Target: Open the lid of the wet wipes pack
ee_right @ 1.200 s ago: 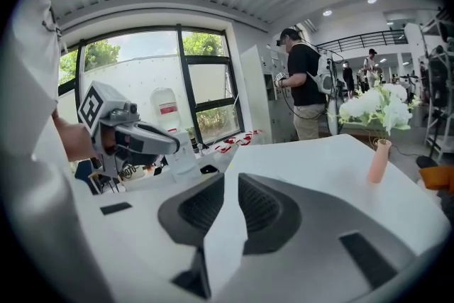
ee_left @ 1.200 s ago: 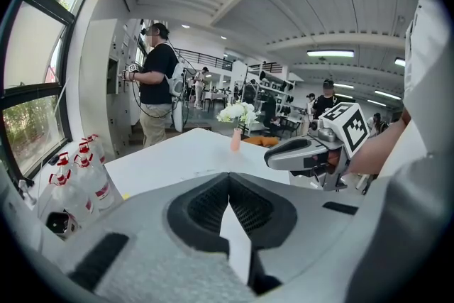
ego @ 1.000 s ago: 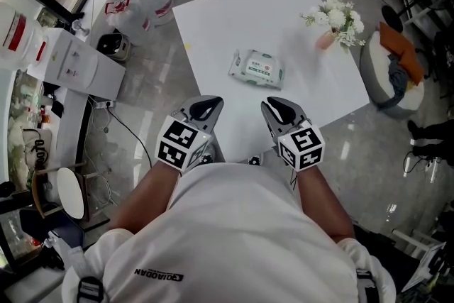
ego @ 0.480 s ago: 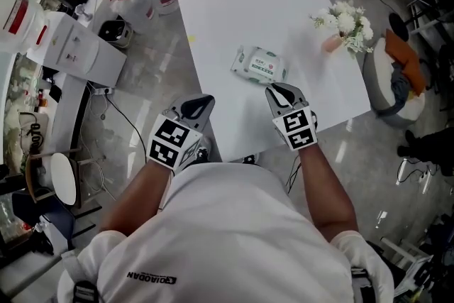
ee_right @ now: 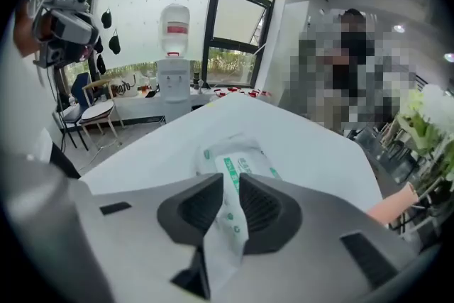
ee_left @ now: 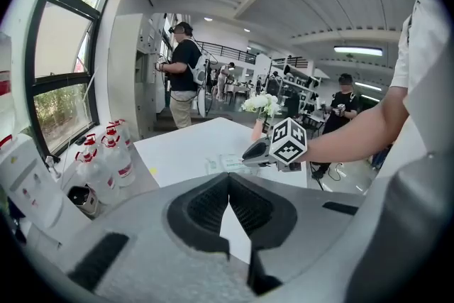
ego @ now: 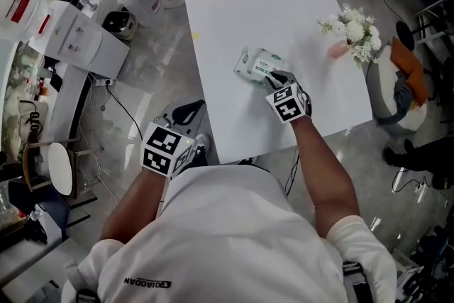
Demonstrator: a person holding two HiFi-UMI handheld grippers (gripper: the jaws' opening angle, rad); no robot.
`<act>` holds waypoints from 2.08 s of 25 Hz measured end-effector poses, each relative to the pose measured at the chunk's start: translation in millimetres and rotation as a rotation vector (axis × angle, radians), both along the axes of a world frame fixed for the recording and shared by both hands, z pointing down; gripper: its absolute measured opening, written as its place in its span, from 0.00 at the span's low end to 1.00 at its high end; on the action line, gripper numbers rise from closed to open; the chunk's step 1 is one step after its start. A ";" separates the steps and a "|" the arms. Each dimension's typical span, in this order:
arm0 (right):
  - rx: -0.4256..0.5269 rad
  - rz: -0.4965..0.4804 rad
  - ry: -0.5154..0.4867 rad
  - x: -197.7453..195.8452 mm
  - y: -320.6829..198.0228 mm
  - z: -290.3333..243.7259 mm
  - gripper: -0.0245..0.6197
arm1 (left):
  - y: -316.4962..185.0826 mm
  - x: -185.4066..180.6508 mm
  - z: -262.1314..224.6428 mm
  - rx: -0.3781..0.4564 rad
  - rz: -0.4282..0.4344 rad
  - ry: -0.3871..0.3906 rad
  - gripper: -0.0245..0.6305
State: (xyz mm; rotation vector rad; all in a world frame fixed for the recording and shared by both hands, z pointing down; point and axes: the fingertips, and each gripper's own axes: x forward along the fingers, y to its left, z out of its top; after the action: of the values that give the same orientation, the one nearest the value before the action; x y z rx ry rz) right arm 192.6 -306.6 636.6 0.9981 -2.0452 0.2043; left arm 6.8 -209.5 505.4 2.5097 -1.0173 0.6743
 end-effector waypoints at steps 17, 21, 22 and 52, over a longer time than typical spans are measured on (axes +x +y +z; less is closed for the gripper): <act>-0.046 0.008 0.071 -2.2 -13.1 38.7 0.29 | -3.0 -9.2 7.2 -0.022 -0.026 -0.004 0.05; -0.076 0.037 0.021 0.3 -15.5 38.0 0.27 | -5.9 -8.3 5.8 -0.020 -0.024 -0.003 0.05; -0.090 0.047 0.005 1.1 -16.1 37.6 0.27 | -6.5 -8.0 5.7 -0.019 -0.023 -0.003 0.05; -0.001 0.183 -0.106 39.8 -64.0 0.3 0.13 | -11.6 -1.1 9.0 -0.021 -0.006 -0.001 0.05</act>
State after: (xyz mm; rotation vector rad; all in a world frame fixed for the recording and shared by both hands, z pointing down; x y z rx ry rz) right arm 232.4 -370.5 636.9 1.1970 -2.0477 0.3613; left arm 5.8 -221.1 514.3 2.4875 -1.0130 0.6803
